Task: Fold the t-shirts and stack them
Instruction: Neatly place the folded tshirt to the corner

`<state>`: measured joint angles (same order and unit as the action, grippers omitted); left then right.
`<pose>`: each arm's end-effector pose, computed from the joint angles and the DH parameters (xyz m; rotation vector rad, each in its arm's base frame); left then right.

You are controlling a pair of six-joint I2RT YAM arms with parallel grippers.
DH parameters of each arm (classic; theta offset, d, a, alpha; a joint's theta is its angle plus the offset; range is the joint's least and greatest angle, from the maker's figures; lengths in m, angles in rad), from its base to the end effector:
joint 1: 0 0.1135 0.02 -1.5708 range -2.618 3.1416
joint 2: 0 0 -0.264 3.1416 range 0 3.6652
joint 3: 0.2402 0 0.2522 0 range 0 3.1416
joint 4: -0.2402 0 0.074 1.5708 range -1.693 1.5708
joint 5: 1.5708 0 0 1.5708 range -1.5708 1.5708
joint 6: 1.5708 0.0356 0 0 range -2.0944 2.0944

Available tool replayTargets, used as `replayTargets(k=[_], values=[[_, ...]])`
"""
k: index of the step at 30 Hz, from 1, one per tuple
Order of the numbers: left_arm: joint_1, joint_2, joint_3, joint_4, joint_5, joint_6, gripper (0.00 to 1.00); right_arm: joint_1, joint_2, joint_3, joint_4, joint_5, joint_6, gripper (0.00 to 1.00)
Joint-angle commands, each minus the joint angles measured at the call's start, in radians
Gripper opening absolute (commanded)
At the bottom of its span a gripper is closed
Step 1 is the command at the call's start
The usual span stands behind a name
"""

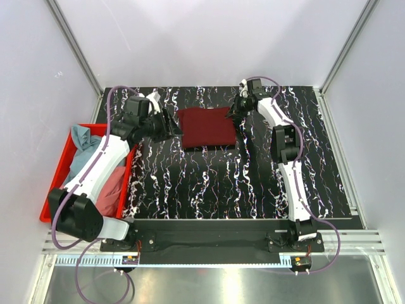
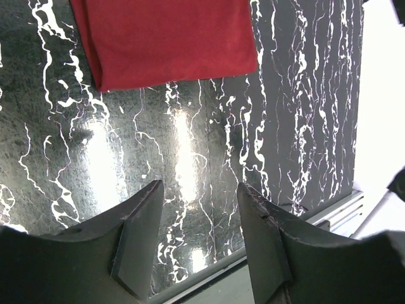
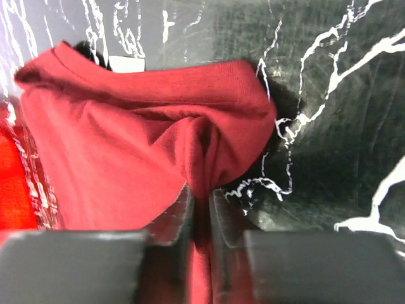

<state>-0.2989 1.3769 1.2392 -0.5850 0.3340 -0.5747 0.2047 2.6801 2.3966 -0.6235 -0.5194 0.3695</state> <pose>0.2840 -0.0997 0.3272 -0.1478 2.3838 -0.8186 0.5574 0.1338 0.1375 -0.0225 2.5199 0.8844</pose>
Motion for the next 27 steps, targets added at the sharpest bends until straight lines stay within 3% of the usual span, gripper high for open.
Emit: replayTargets(k=[1,2,3,8,15,21,27], values=[[0.012,-0.059,0.014,0.019,0.037,-0.014,0.55,0.012,0.043,0.047,-0.004,-0.007,0.017,0.10],[0.012,-0.064,0.008,0.016,0.042,-0.017,0.55,0.009,0.040,0.061,-0.025,0.008,0.011,0.01],[0.014,-0.068,-0.006,0.014,0.046,-0.022,0.55,0.001,0.037,0.112,-0.051,0.016,-0.021,0.00],[0.017,-0.111,-0.064,-0.006,0.051,-0.030,0.55,-0.037,-0.075,0.159,-0.165,0.127,-0.223,0.00],[0.017,-0.125,-0.124,-0.039,0.023,-0.011,0.54,-0.162,-0.215,0.110,-0.214,0.105,-0.427,0.00],[0.006,-0.070,-0.124,-0.093,0.022,0.015,0.53,-0.270,-0.195,0.185,-0.237,0.171,-0.601,0.00],[-0.005,-0.019,-0.063,-0.127,-0.021,0.064,0.53,-0.364,-0.170,0.193,-0.156,0.212,-0.626,0.00]])
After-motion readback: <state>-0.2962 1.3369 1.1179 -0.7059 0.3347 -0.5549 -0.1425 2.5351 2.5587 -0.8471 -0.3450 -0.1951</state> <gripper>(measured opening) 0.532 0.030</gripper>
